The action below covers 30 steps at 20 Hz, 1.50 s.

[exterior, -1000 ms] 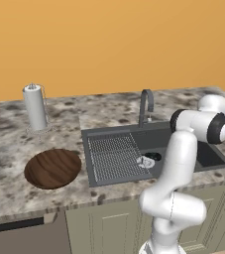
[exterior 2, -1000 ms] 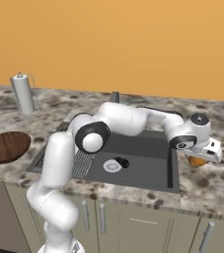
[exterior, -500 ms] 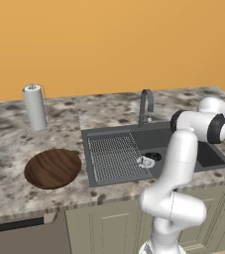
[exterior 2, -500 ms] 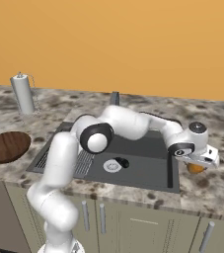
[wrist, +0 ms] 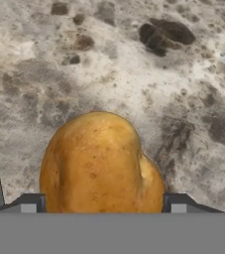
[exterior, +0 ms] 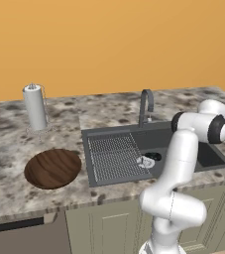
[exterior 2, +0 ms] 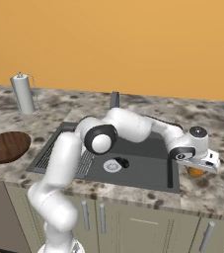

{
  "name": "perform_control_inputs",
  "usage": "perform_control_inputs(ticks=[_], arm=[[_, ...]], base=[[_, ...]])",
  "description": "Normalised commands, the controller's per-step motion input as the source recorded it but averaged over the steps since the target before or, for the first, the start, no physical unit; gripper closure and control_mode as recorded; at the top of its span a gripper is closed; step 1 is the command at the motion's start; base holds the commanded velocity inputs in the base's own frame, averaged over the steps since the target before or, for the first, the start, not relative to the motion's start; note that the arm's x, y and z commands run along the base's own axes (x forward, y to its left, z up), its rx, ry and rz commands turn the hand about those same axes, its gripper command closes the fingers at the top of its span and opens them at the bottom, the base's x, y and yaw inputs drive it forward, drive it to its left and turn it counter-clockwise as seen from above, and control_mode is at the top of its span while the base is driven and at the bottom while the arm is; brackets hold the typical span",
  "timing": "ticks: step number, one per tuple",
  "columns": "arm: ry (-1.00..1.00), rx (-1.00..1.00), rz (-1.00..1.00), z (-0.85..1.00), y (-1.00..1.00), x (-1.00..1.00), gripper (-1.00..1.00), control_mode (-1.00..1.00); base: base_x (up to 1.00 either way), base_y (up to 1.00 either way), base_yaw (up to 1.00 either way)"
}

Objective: Remove the eggplant and potato from the sink. Then move the bowl and cup from the counter to the sink for washing.

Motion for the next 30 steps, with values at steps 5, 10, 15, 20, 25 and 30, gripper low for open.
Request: perform_control_inputs(ticks=[5, 10, 15, 20, 25, 30], arm=[[0.04, 0.00, 0.00, -0.23, -0.13, 0.00, 1.00, -1.00], [0.06, 0.00, 0.00, -0.24, -0.10, 0.02, 1.00, -1.00], [0.08, 0.00, 0.00, -0.28, -0.05, 0.00, -1.00, -1.00], [0.05, 0.02, 0.00, -0.19, -0.07, -0.01, -1.00, -1.00], [-0.01, 0.12, 0.00, 0.00, -0.10, -0.11, -1.00, -1.00], [-0.07, 0.14, 0.00, 0.09, -0.11, -0.11, -1.00, -1.00]], base=[[0.00, 0.00, 0.00], [0.00, 0.00, 0.00], [0.00, 0.00, 0.00], [0.00, 0.00, 0.00], [0.00, 0.00, 0.00], [0.00, 0.00, 0.00]])
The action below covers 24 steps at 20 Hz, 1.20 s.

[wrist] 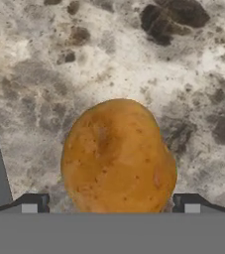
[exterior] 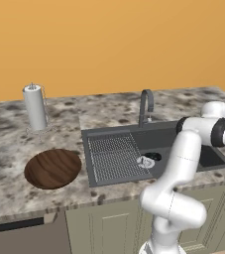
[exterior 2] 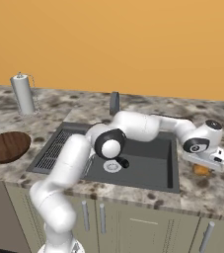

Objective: Remove the eggplant and potato from the sink. Then move the bowl and cup from the counter to the sink for washing.

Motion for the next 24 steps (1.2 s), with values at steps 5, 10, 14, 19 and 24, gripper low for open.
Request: perform_control_inputs(ticks=[5, 10, 14, 19, 24], arm=[[-0.06, 0.12, 0.00, 0.15, -0.12, -0.04, -1.00, -1.00], [-0.11, 0.02, 0.00, 0.23, 0.00, -0.02, -1.00, -1.00], [-0.14, 0.00, 0.00, 0.29, 0.04, -0.09, -1.00, -1.00], [-0.06, -0.06, 0.00, 0.23, 0.18, -0.09, -1.00, -1.00], [0.00, -0.19, 0.00, 0.26, 0.28, -0.08, -1.00, -1.00]], base=[[0.00, 0.00, 0.00], [0.00, 0.00, 0.00], [0.00, 0.00, 0.00], [0.00, 0.00, 0.00], [0.00, 0.00, 0.00]])
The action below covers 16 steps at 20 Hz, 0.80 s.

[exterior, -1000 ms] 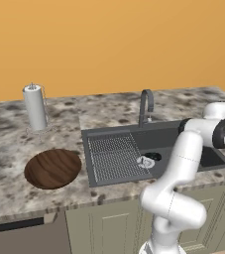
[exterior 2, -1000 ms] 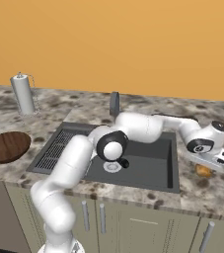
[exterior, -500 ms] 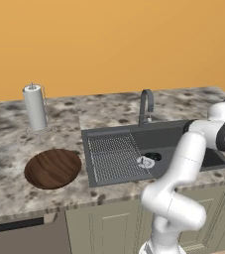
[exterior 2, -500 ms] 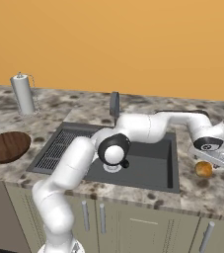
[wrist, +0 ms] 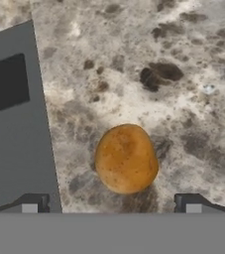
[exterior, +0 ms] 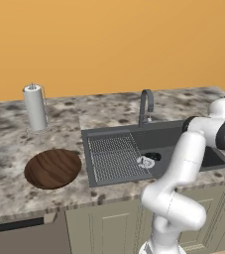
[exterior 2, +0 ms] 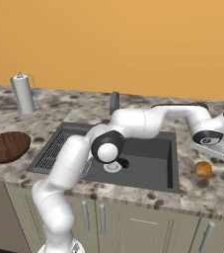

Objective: Remove the eggplant and potato from the sink. Then move the bowl and cup from the counter to the sink for washing.

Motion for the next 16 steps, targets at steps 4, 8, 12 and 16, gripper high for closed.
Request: perform_control_inputs(ticks=[4, 8, 12, 16], arm=[[0.01, -0.28, 0.00, 0.28, 0.25, -0.12, -1.00, -1.00], [0.00, -0.18, 0.00, 0.13, 0.27, -0.25, -1.00, -1.00], [0.04, -0.17, 0.00, 0.08, 0.38, -0.29, -1.00, -1.00], [0.07, -0.14, 0.00, 0.21, 0.33, -0.25, -1.00, -1.00]], base=[[0.00, 0.00, 0.00], [0.00, 0.00, 0.00], [0.00, 0.00, 0.00], [0.00, 0.00, 0.00]])
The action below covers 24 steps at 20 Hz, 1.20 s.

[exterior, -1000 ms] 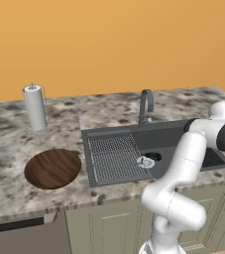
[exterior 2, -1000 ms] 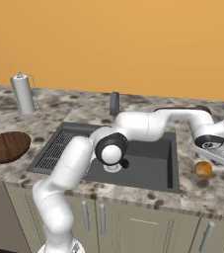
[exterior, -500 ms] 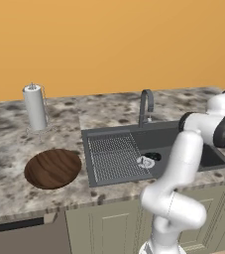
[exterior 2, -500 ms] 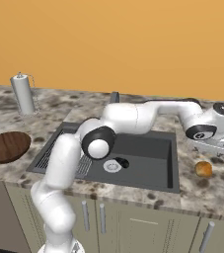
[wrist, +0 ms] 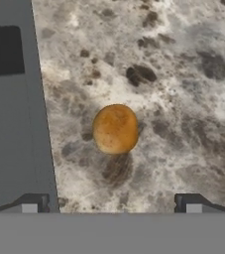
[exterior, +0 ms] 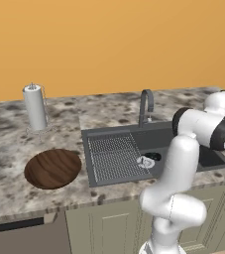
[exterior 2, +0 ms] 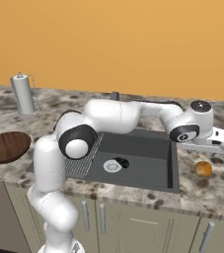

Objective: Remove the eggplant and potato from the sink. Then move the bowl and cup from the counter to the sink for washing.

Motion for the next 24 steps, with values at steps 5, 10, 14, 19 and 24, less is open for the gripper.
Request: perform_control_inputs(ticks=[5, 10, 14, 19, 24], arm=[[0.12, -0.12, 0.00, 0.21, 0.37, -0.25, -1.00, -1.00], [0.08, -0.02, 0.01, 0.20, 0.30, -0.25, -1.00, -1.00], [0.01, 0.00, 0.03, 0.20, 0.31, -0.20, -1.00, -1.00], [0.00, 0.04, 0.04, 0.26, 0.30, -0.13, -1.00, -1.00], [0.00, 0.08, 0.06, 0.25, 0.28, -0.05, -1.00, -1.00]], base=[[0.00, 0.00, 0.00], [0.00, 0.00, 0.00], [0.00, 0.00, 0.00], [0.00, 0.00, 0.00], [0.00, 0.00, 0.00]])
